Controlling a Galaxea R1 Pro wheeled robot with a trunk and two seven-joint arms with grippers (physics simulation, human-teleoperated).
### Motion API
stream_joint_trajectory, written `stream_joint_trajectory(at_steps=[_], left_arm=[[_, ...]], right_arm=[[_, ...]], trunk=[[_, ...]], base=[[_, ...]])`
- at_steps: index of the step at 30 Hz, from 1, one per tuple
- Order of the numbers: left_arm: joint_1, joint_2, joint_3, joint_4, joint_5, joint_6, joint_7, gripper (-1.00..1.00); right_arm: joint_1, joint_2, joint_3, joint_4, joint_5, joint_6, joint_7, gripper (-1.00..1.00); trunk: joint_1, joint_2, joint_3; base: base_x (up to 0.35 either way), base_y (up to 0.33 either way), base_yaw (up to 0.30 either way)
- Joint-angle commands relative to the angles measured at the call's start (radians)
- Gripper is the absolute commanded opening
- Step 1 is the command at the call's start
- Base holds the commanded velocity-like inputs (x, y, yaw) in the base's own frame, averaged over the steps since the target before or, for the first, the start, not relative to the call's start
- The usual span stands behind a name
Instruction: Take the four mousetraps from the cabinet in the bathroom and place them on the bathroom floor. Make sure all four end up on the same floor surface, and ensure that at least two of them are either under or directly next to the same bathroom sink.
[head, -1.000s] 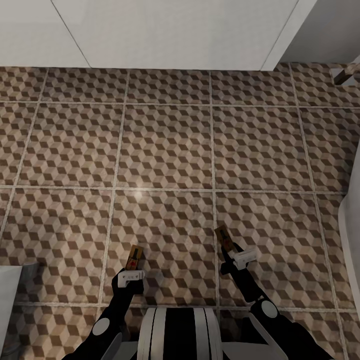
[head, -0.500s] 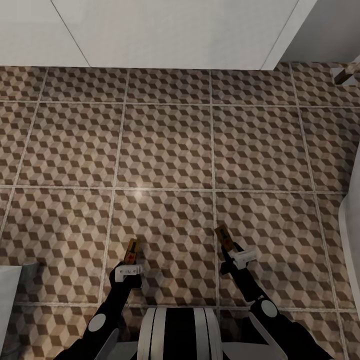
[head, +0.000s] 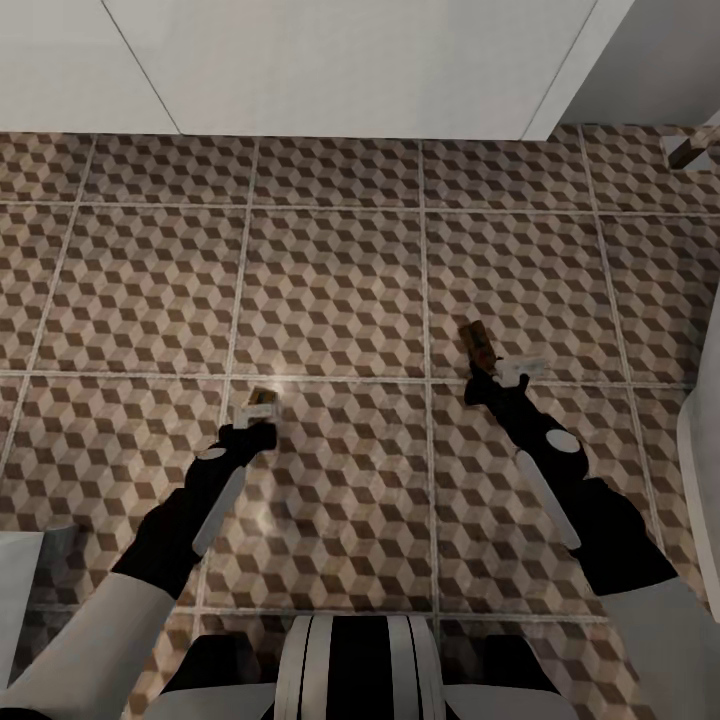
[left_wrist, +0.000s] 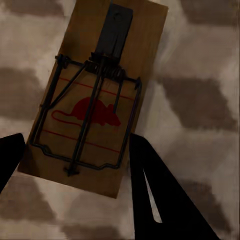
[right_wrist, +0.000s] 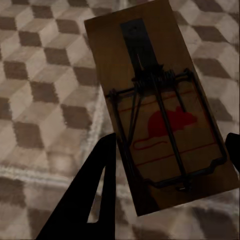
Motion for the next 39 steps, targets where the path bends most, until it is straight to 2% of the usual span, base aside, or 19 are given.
stream_joint_trajectory(at_steps=[1,3,6,8,11,14,20,24,25,27,28,31,34,36,39], left_arm=[[-0.013,0.002,-0.003,-0.007,0.010,-0.001,0.009,-1.00],[-0.038,0.020,-0.002,-0.107,0.010,-0.011,0.007,-1.00],[-0.051,0.064,-0.002,-0.317,0.011,-0.010,0.007,-1.00],[-0.053,0.083,-0.003,-0.369,0.012,0.019,0.008,-1.00],[-0.053,0.098,-0.003,-0.394,0.011,0.083,0.008,-1.00],[-0.053,0.111,-0.002,-0.398,0.011,0.110,0.009,-1.00],[-0.053,0.115,-0.002,-0.397,0.012,0.092,0.008,-1.00],[-0.053,0.115,-0.002,-0.387,0.012,0.088,0.006,-1.00],[-0.053,0.115,-0.002,-0.381,0.013,0.081,0.005,-1.00],[-0.053,0.115,-0.002,-0.368,0.013,0.045,0.004,-1.00],[-0.053,0.113,-0.004,-0.314,0.013,-0.017,0.004,-1.00],[-0.053,0.108,-0.004,-0.151,0.013,-0.162,0.002,-1.00],[-0.053,0.106,-0.010,-0.090,0.014,-0.298,0.002,-1.00],[-0.053,0.106,-0.014,-0.091,0.014,-0.332,0.003,-1.00],[-0.053,0.105,-0.016,-0.102,0.014,-0.345,0.005,-1.00]], right_arm=[[-0.012,0.001,0.003,-0.005,-0.005,0.011,-0.004,-1.00],[-0.035,0.005,0.014,-0.031,0.017,0.024,0.003,-1.00],[-0.046,0.005,0.042,-0.064,0.032,0.030,0.006,-1.00],[-0.047,0.004,0.048,-0.076,0.035,0.033,0.006,-1.00],[-0.045,0.003,0.052,-0.081,0.036,0.030,0.005,-1.00],[-0.038,0.003,0.055,-0.083,0.036,0.014,0.006,-1.00],[-0.034,0.004,0.078,-0.071,0.035,-0.114,0.010,-1.00],[-0.009,0.002,0.084,-0.060,0.036,-0.154,0.035,-1.00],[-0.004,0.003,0.084,-0.044,0.038,-0.186,0.043,-1.00],[-0.001,0.005,0.086,-0.003,0.039,-0.246,0.048,-1.00],[0.000,0.007,0.087,0.040,0.039,-0.296,0.050,-1.00],[0.001,0.009,0.087,0.110,0.040,-0.338,0.052,-1.00],[0.001,0.008,0.087,0.130,0.040,-0.371,0.052,-1.00],[0.001,0.007,0.088,0.125,0.040,-0.384,0.052,-1.00],[0.001,0.006,0.088,0.123,0.040,-0.390,0.051,-1.00]], trunk=[[0.000,0.000,-0.001],[0.000,0.000,-0.001],[0.000,0.000,-0.001],[0.000,0.000,-0.001],[0.000,0.000,-0.001],[0.000,0.000,-0.001],[0.000,0.000,-0.001],[0.000,0.000,-0.001],[0.000,0.000,-0.001],[0.000,0.000,-0.001],[0.000,0.000,-0.001],[0.000,0.000,-0.001],[0.000,0.000,-0.001],[0.000,0.000,-0.001],[0.000,0.000,-0.001]], base=[[0.000,0.000,0.000],[0.000,0.000,0.000],[0.000,0.000,0.000],[0.000,0.000,0.000],[0.000,0.000,0.000],[0.000,0.000,0.000],[0.000,0.000,0.000],[0.000,0.000,0.000],[0.000,0.000,0.000],[0.000,0.000,0.000],[0.000,0.000,0.000],[0.000,0.000,0.000],[0.000,0.000,0.000],[0.000,0.000,0.000],[0.000,0.000,0.000]])
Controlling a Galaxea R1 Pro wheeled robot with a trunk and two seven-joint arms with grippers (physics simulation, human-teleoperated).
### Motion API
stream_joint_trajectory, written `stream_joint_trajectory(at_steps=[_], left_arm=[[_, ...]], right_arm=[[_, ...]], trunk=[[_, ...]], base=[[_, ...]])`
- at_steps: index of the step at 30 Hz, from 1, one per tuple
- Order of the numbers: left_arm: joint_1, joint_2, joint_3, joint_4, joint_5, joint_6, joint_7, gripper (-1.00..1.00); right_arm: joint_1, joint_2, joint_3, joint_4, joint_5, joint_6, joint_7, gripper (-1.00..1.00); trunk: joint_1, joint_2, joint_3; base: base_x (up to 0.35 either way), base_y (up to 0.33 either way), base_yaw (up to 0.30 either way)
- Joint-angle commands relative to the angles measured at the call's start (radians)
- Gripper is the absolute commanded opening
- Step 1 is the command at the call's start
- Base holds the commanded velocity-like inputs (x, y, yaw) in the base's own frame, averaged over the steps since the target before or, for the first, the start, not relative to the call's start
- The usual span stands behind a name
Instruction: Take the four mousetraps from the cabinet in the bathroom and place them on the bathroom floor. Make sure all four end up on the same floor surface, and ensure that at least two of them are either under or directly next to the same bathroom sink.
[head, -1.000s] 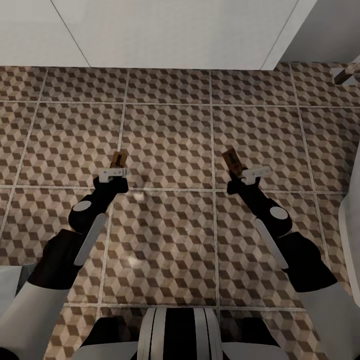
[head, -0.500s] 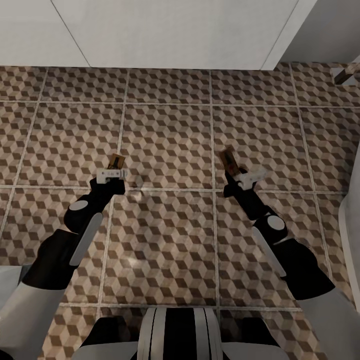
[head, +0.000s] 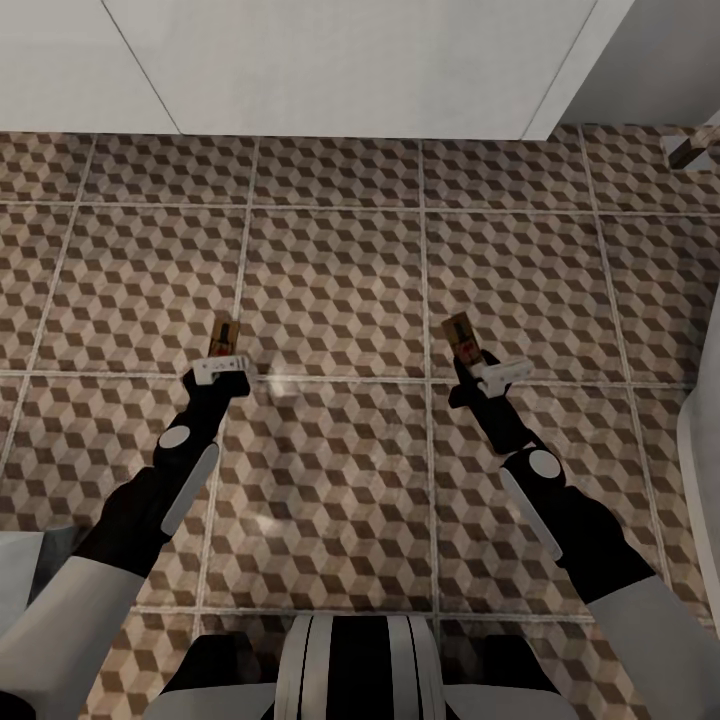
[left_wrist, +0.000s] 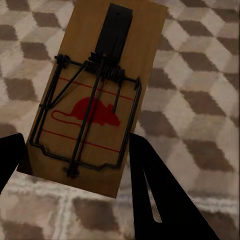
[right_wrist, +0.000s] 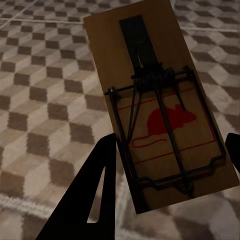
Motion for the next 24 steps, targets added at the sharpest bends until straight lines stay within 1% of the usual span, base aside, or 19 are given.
stream_joint_trajectory(at_steps=[1,4,7,9,13,16,19,20,22,24], left_arm=[[-0.001,0.001,-0.004,-0.006,0.005,0.002,0.010,-1.00],[0.000,0.002,-0.005,-0.036,0.005,0.008,0.012,-1.00],[0.003,0.003,-0.005,-0.070,0.005,0.047,0.014,-1.00],[0.005,0.002,-0.005,-0.081,0.005,0.075,0.014,-1.00],[0.009,0.002,-0.005,-0.092,0.004,0.088,0.014,-1.00],[0.012,0.003,-0.004,-0.142,0.004,0.111,0.015,-1.00],[0.045,0.004,-0.004,-0.178,0.006,0.156,0.017,-1.00],[0.065,0.006,-0.003,-0.182,0.007,0.170,0.017,-1.00],[0.090,0.007,-0.002,-0.175,0.007,0.183,0.017,-1.00],[0.101,0.007,-0.001,-0.168,0.007,0.188,0.017,-1.00]], right_arm=[[-0.001,-0.001,0.003,0.000,-0.012,-0.006,-0.001,-1.00],[-0.001,-0.001,0.003,0.000,-0.013,-0.006,-0.003,-1.00],[-0.001,-0.001,0.003,0.000,-0.013,-0.006,-0.005,-1.00],[-0.001,-0.001,0.003,0.004,-0.013,-0.006,-0.005,-1.00],[-0.001,-0.002,0.003,0.008,-0.012,-0.006,-0.006,-1.00],[0.002,-0.005,0.003,0.002,-0.010,-0.006,-0.006,-1.00],[0.036,-0.006,0.003,-0.001,-0.008,-0.006,-0.007,-1.00],[0.049,-0.006,0.003,-0.002,-0.007,-0.006,-0.007,-1.00],[0.063,-0.005,0.004,-0.002,-0.006,-0.005,-0.007,-1.00],[0.069,-0.004,0.008,0.003,-0.003,-0.005,-0.007,-1.00]], trunk=[[0.000,0.000,0.000],[0.000,0.000,0.000],[0.000,0.000,0.000],[0.000,0.000,0.000],[0.000,0.000,0.000],[0.000,0.000,0.000],[0.000,0.000,0.000],[0.000,0.000,0.000],[0.000,0.000,0.000],[0.000,0.000,0.000]], base=[[0.000,0.000,0.000],[0.000,0.000,0.000],[0.000,0.000,0.000],[0.000,0.000,0.000],[0.000,0.000,0.000],[0.000,0.000,0.000],[0.000,0.000,0.000],[0.000,0.000,0.000],[0.000,0.000,0.000],[0.000,0.000,0.000]])
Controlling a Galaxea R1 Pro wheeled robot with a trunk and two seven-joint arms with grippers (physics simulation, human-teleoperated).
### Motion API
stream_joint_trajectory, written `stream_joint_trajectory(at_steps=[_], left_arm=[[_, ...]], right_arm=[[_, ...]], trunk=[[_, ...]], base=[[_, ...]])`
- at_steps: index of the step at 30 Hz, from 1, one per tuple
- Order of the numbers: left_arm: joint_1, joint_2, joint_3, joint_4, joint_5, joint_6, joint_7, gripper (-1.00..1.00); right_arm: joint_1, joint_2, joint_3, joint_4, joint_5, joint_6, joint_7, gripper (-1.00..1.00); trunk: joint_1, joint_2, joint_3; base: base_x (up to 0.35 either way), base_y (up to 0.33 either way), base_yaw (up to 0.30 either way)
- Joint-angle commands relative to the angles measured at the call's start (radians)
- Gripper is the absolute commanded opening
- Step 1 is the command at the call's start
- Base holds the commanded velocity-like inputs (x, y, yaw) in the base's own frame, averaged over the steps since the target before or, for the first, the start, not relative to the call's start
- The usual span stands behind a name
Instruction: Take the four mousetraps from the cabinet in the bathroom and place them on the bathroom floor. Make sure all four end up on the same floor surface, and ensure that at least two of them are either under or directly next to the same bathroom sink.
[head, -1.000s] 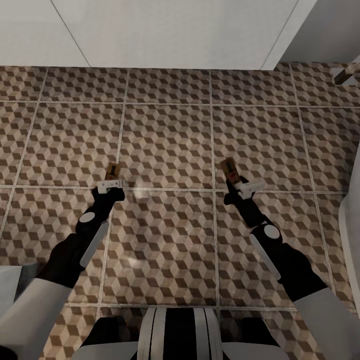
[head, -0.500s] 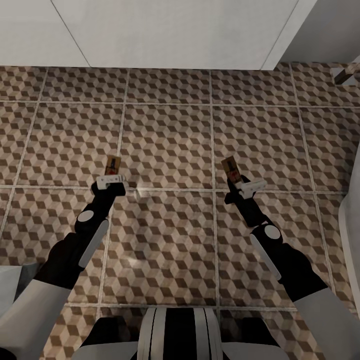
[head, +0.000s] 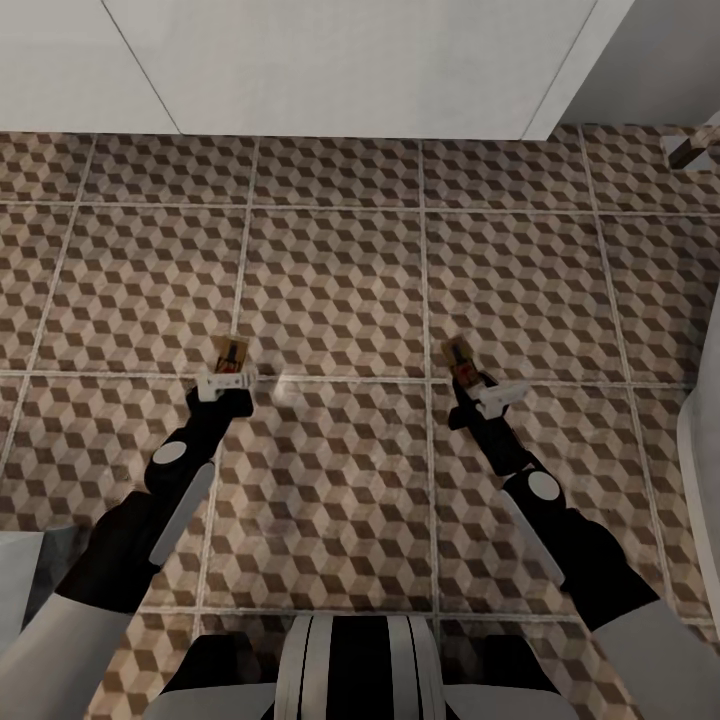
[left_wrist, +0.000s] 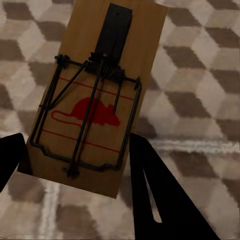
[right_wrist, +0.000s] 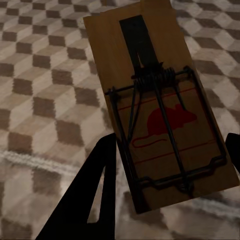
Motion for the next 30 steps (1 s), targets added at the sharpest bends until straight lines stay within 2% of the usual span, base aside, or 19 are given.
stream_joint_trajectory(at_steps=[1,6,11,14,30], left_arm=[[0.003,0.001,-0.003,0.004,0.008,0.004,0.010,-1.00],[0.010,0.002,-0.001,0.020,0.007,0.000,0.003,-1.00],[0.011,0.013,0.000,-0.073,0.006,0.004,0.007,-1.00],[0.011,0.021,0.000,-0.097,0.006,0.007,0.009,-1.00],[0.011,0.023,-0.001,-0.106,0.007,0.004,0.009,-1.00]], right_arm=[[0.001,-0.001,0.006,0.005,-0.012,-0.005,0.001,-1.00],[0.003,0.000,0.010,0.010,-0.011,-0.007,0.004,-1.00],[0.004,0.000,0.011,0.003,-0.011,-0.020,0.001,-1.00],[0.004,-0.001,0.011,0.001,-0.010,-0.036,-0.001,-1.00],[0.004,0.000,0.011,-0.024,-0.002,-0.052,-0.002,-1.00]], trunk=[[0.000,0.000,0.000],[0.000,0.000,0.000],[0.000,0.000,0.000],[0.000,0.000,0.000],[0.000,0.000,0.000]], base=[[0.000,0.000,0.000],[0.000,0.000,0.000],[0.000,0.000,0.000],[0.000,0.000,0.000],[0.000,0.000,0.000]])
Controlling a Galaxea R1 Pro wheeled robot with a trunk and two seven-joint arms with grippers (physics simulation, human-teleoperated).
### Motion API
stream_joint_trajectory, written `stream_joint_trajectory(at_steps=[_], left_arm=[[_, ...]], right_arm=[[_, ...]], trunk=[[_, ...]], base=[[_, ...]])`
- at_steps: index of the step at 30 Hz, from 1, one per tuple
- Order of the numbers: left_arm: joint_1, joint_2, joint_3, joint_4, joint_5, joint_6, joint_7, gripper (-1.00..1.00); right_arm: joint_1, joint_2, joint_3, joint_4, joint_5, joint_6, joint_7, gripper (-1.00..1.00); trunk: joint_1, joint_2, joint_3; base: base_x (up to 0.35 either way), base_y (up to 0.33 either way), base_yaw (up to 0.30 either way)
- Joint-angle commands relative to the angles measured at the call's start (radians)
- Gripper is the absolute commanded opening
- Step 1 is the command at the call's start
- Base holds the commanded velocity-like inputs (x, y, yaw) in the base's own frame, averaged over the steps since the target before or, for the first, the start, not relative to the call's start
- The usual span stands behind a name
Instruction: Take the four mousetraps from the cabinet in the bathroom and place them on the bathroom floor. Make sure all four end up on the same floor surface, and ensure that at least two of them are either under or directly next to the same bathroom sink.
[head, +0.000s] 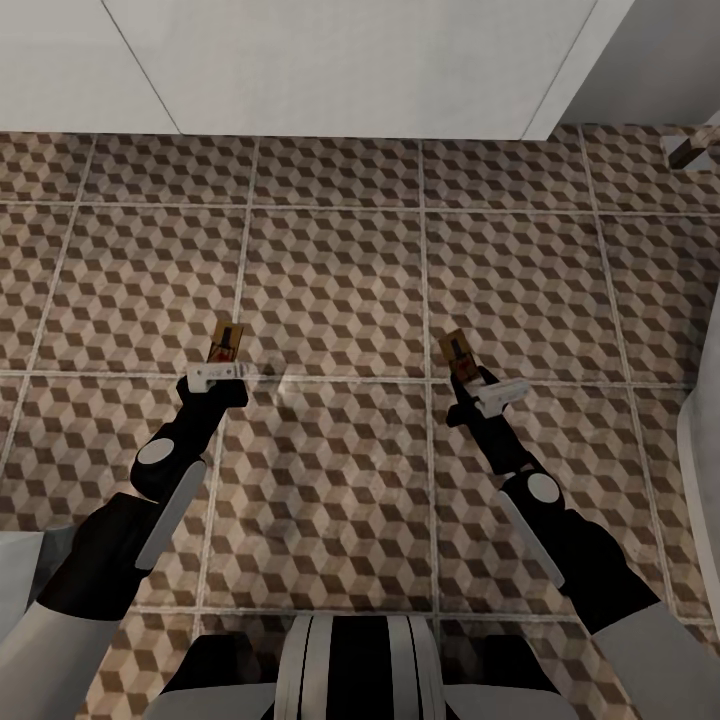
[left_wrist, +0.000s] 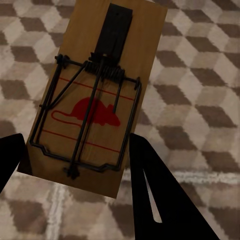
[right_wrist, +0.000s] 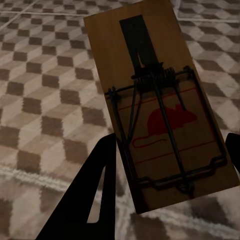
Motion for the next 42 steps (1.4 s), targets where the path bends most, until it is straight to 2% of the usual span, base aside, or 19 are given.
stream_joint_trajectory(at_steps=[1,31,42], left_arm=[[-0.001,0.001,-0.003,-0.002,0.008,0.003,0.010,-1.00],[-0.001,0.000,-0.003,-0.013,0.006,0.005,0.012,-1.00],[-0.001,0.000,-0.004,-0.015,0.006,0.003,0.012,-1.00]], right_arm=[[-0.001,-0.001,0.003,-0.003,-0.012,-0.005,-0.001,-1.00],[-0.001,-0.002,0.001,-0.007,-0.011,-0.006,0.000,-1.00],[0.000,0.001,0.001,-0.008,-0.010,-0.047,-0.001,-1.00]], trunk=[[0.000,0.000,0.000],[0.009,-0.005,0.000],[0.014,-0.008,0.000]], base=[[0.000,0.000,0.000],[0.000,0.000,0.000],[0.000,0.000,0.000]])
